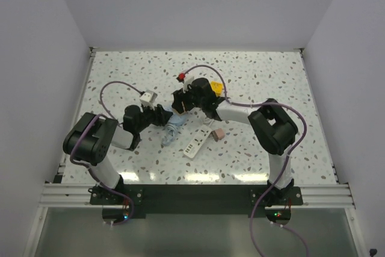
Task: Insert the plug
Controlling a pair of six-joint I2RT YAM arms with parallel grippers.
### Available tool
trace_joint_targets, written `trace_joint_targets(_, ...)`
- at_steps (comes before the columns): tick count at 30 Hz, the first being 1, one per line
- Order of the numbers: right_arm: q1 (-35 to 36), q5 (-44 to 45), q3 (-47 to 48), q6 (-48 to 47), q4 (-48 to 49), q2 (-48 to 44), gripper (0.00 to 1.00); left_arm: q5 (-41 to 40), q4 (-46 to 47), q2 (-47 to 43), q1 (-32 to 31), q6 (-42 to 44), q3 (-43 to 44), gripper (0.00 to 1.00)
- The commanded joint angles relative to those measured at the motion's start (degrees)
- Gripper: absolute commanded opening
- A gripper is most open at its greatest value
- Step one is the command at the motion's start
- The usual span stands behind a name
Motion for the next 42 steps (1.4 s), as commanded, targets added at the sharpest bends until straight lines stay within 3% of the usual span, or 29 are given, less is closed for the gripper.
trace_joint_targets(1, 1.3, 5.6, -7.7, -0.2, -19.4, 5.6, 0.00, -1.5, 0.2, -5.4, -0.4, -1.0, -1.0, 0.59)
trace_joint_targets(10, 2.7, 7.0, -10.7, 0.8, -17.4, 5.9, 0.00, -5.2, -3.5, -15.8, -0.4, -2.8, -3.2, 0.58)
trace_joint_targets(20, 4.7, 8.5, -11.2, 1.9, -17.2, 7.5, 0.00, -6.3, -4.6, -19.0, -0.3, -2.4, -4.4, 0.58)
trace_joint_targets(30, 3.9, 14.4, -3.3, 1.1, -24.0, 2.9, 0.00, -4.8, -3.9, -23.1, -0.4, -2.7, -7.8, 0.64)
trace_joint_targets(38, 0.4, 15.4, 4.1, 1.8, -26.5, 3.1, 0.00, 0.8, 0.1, -20.3, -1.5, -4.1, -9.5, 0.70)
trace_joint_targets(42, -1.2, 15.5, 5.5, 3.7, -24.7, 3.1, 0.00, -0.6, -1.2, -18.5, -3.9, -2.5, -9.1, 0.72)
